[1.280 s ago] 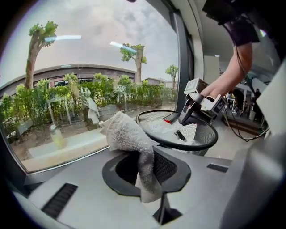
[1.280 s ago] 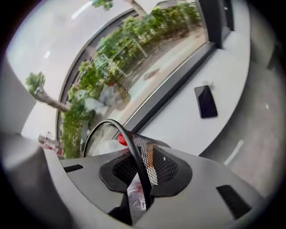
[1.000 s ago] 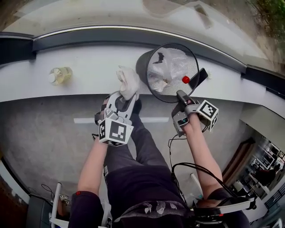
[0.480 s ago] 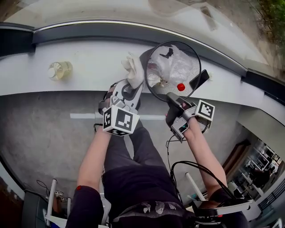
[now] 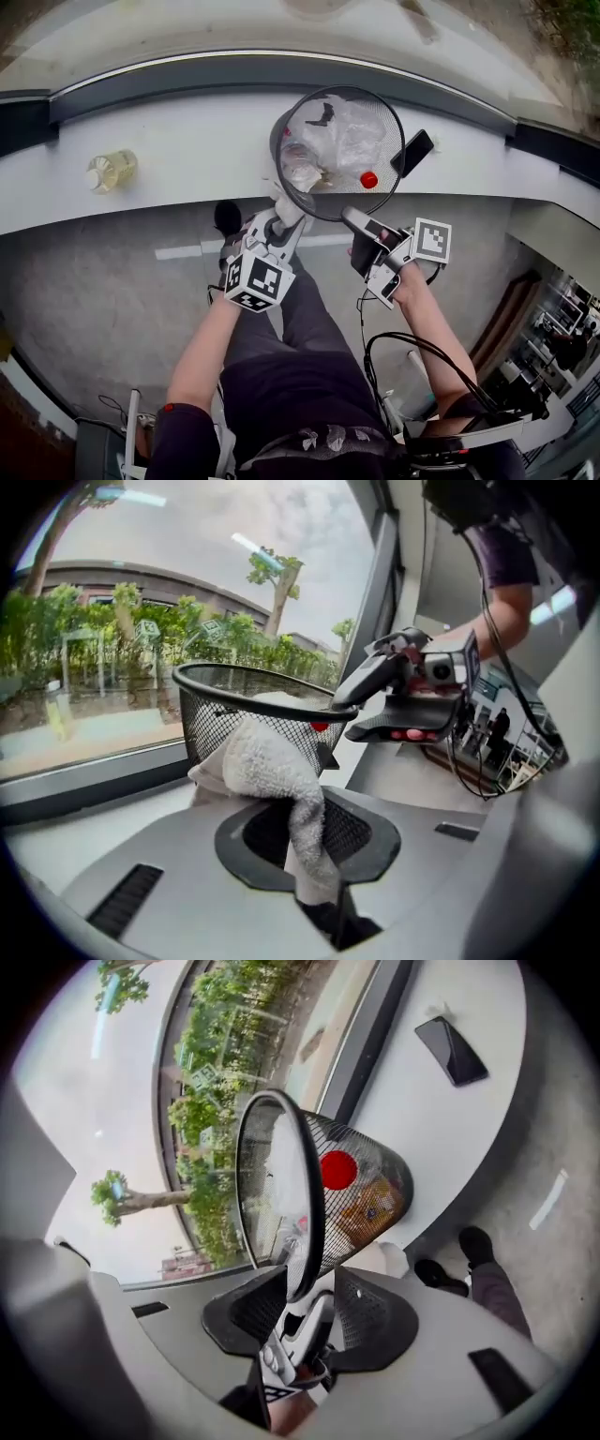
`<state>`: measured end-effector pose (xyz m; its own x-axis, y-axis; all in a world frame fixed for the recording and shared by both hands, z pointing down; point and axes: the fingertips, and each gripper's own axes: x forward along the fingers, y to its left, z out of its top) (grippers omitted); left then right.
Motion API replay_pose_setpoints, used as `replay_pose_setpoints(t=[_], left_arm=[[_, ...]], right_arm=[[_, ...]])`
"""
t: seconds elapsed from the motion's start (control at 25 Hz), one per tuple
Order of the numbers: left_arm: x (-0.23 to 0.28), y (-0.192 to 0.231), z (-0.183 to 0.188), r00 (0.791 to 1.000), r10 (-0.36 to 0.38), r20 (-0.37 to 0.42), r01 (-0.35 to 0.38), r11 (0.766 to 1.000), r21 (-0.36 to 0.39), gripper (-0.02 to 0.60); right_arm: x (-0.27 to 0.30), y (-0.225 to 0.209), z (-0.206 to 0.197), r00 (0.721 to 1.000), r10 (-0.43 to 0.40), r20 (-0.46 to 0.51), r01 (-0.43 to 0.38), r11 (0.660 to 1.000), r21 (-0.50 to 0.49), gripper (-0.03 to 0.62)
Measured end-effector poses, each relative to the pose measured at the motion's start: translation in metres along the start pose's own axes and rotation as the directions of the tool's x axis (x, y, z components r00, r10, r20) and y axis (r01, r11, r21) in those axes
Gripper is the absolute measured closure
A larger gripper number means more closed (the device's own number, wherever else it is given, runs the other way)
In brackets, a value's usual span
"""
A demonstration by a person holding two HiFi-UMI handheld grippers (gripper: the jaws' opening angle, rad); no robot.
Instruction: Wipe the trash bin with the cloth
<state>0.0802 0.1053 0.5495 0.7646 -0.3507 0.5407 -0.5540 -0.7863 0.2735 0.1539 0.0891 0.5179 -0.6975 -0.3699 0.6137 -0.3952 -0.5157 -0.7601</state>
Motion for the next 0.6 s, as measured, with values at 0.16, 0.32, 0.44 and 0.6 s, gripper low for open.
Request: replay_pose_setpoints(t=[0.16,0.32,0.44,0.6], left_arm=[[-0.006,0.018,0.005,0.998,0.058,0.016,-0.056,0.995,-0.083,0.546],[-0.022,0.057,0.004,0.990,0.144,-0.001,-0.143,0.986,-0.090,0.546],[-0.041,0.092,0.009,0.976,0.218,0.006,-0.216,0.971,-0.097,0.546],[-0.049,0.123,0.043,0.953,0.294,0.069,-0.289,0.955,-0.072,0.546]], right_arm=[[-0.024,0.007,-0.010,0.997,-0.008,-0.078,-0.007,0.981,-0.192,0.461],[-0.072,-0.015,0.053,0.992,-0.118,0.048,0.127,0.882,-0.454,0.462],[-0.064,0.016,0.097,0.996,-0.055,0.075,0.089,0.816,-0.571,0.461],[-0.020,0.060,0.112,1.000,0.009,-0.015,-0.017,0.767,-0.641,0.461]])
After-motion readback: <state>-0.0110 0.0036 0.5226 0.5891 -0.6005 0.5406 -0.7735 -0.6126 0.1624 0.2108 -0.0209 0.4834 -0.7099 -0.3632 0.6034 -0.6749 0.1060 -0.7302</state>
